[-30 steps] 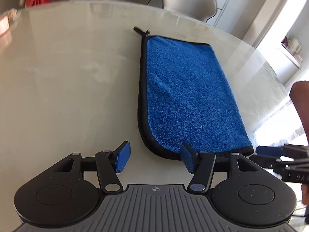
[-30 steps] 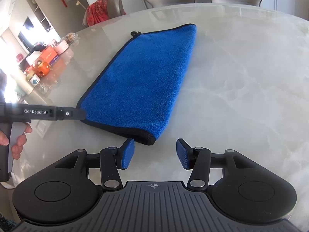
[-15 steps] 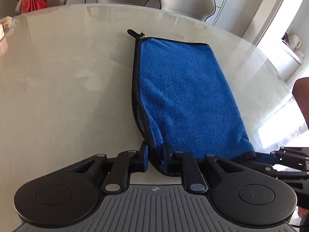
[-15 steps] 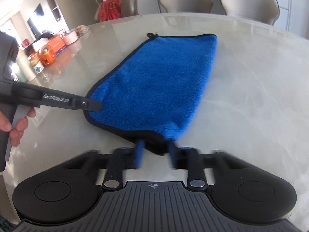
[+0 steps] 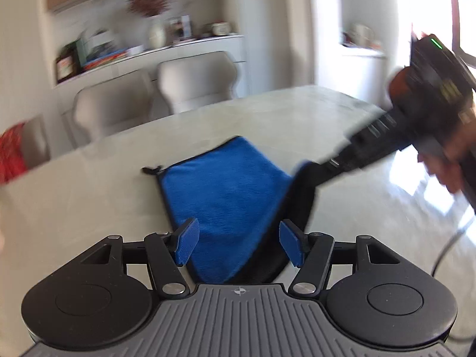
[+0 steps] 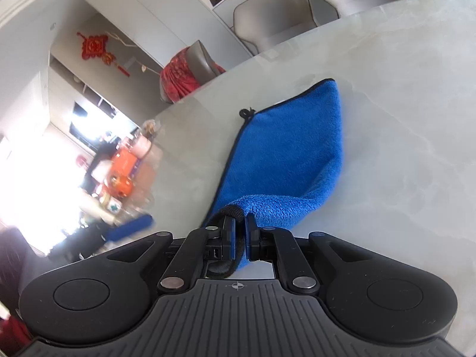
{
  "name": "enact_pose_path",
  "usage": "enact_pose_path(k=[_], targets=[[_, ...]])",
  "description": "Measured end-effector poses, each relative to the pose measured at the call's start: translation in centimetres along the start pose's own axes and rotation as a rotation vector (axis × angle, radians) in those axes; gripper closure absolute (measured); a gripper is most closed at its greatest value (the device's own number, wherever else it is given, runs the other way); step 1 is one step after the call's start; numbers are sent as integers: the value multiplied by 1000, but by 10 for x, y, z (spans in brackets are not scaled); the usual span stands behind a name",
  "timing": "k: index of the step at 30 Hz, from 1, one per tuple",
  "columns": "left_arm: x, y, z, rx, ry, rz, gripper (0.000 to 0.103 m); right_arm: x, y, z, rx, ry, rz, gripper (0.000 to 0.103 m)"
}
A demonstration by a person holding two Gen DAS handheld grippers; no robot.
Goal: Fold towel
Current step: 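Grasp the towel's short end with the left gripper while the right gripper grasps the other corner, then lift the towel end with the right gripper and fold it over toward the left gripper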
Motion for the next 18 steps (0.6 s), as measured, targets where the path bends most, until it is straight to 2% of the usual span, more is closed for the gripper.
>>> enact_pose_path(k=[12, 15, 16, 18], targets=[[36, -31, 51, 56, 124, 264, 41, -14, -10, 3, -29, -4, 152, 95], [40, -28, 52, 76, 139, 266, 62, -11, -8, -2, 5, 3, 105, 94], [40, -25, 53, 79, 148, 262, 74, -10, -7, -3, 23, 11, 71, 93], [38, -16, 56, 72, 162, 241, 83, -6, -1, -6, 70, 33, -34, 80]])
Point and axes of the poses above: each gripper's, at about its wrist camera, not at the fingertips, and z roughly the way its jaws point, y to its left, x to its underside, the point moved 3 cm from there along z, roughly the way its jaws point, and after that the axes turned 11 degrees about -y, right-handed, at the moved point
